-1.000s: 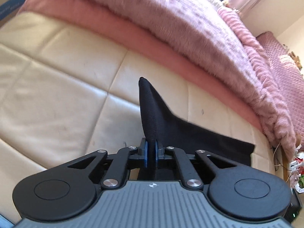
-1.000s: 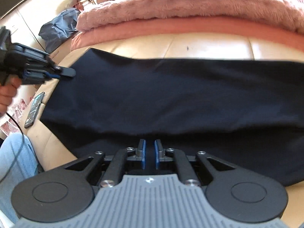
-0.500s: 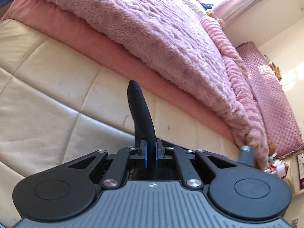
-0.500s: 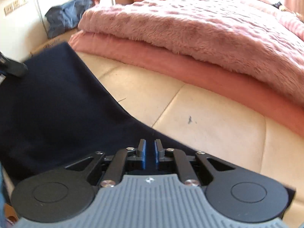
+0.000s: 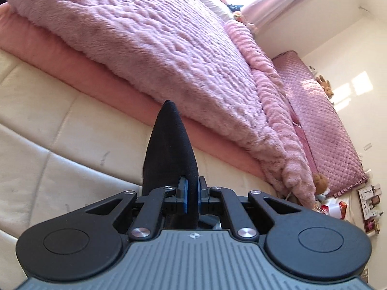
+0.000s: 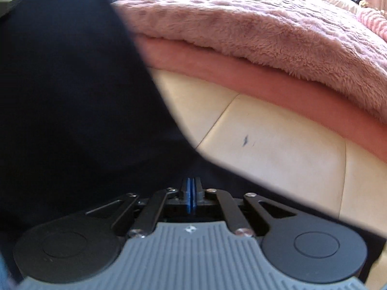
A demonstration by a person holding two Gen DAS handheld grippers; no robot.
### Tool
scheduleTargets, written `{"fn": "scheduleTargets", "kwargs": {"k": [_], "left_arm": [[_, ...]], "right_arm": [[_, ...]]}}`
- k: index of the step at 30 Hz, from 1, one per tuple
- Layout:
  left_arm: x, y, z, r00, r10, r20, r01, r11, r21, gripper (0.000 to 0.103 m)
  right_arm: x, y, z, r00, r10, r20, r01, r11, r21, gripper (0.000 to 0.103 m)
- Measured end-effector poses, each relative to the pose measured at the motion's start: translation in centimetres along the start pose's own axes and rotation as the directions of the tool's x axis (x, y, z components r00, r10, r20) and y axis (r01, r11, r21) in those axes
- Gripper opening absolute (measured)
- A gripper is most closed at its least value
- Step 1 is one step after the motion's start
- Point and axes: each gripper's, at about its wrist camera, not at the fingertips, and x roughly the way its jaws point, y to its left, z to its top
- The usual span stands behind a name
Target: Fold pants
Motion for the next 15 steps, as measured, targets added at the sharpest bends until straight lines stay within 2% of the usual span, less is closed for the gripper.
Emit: {"fn": "scheduleTargets", "kwargs": {"k": [5, 9, 13, 15], "left_arm": [[1.0, -2.2, -0.5, 1.000, -0.006, -0.012, 0.006, 1.000, 0.020, 0.007], [1.9, -3.5, -1.0, 1.000, 0.007, -0.028, -0.006, 1.000, 0.030, 0.007], [2.7, -5.1, -1.4, 0.999, 0.028, -0.040, -0.026, 0.998, 0.052, 0.007], [3.6, -6.2, -1.6, 0.998, 0.035, -0.054, -0.032, 0.998, 0.062, 0.007]], "right_arm": [[-3.3, 2.2, -4.4, 0.998, 0.061, -0.012, -0.061, 0.998, 0.020, 0.000], [-2.2, 3.2, -6.8, 0.997, 0.063, -0.043, -0.061, 0.997, 0.049, 0.000], [-3.1, 2.9, -7.4, 0.997, 0.075, -0.008, -0.073, 0.992, 0.103, 0.000], [-4.9, 2.0, -7.5, 0.998, 0.050, 0.037, -0.054, 0.992, 0.118, 0.000]]}}
